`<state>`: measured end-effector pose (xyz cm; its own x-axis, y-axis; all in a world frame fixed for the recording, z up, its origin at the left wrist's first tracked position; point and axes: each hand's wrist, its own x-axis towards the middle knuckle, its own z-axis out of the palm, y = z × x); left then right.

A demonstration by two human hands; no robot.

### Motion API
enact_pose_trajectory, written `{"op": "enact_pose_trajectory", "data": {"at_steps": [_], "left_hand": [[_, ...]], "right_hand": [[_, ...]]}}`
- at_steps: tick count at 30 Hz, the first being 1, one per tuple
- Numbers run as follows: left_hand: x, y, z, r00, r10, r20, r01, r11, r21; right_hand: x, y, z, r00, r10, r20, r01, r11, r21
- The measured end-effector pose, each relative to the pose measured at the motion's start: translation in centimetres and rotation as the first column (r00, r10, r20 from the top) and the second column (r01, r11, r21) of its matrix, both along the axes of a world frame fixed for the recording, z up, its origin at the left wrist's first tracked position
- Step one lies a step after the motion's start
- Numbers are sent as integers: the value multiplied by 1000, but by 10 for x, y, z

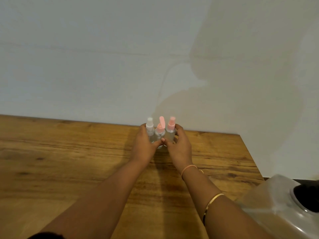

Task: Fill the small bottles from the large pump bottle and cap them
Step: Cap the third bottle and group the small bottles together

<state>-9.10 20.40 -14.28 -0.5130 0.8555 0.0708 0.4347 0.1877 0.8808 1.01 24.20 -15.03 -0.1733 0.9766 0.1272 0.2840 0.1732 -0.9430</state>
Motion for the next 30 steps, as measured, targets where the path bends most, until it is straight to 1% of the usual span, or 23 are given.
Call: {"op": "enact_pose_trajectory", "data": {"at_steps": [6,10,14,23,26,28,30], "left_hand": [[-4,9,-2,1000,-18,1,18,1000,13],[-5,16,-2,1000,-4,-14,4,1000,0],[-5,19,-3,1000,3,-8,-3,1000,0],[-7,22,-10,999,-13,32,12,999,31],[-8,20,-11,1000,17,10,-17,1000,-8],[-8,13,-8,998,56,4,-56,998,-22],[-6,0,-2,993,118,-24,-119,993,-28]], "right_hand": [[-7,6,-6,994,-81,75,79,996,35],[-8,11,-6,990,-103,93,97,993,69],[-10,15,-7,988,-110,108,104,993,63],[-10,12,-4,994,-96,45,96,995,-2],[-8,6,1,991,-128,45,131,988,-76],[-6,-2,5,987,-157,47,160,984,-79],[-5,-15,13,983,-163,81,169,983,-74]]}}
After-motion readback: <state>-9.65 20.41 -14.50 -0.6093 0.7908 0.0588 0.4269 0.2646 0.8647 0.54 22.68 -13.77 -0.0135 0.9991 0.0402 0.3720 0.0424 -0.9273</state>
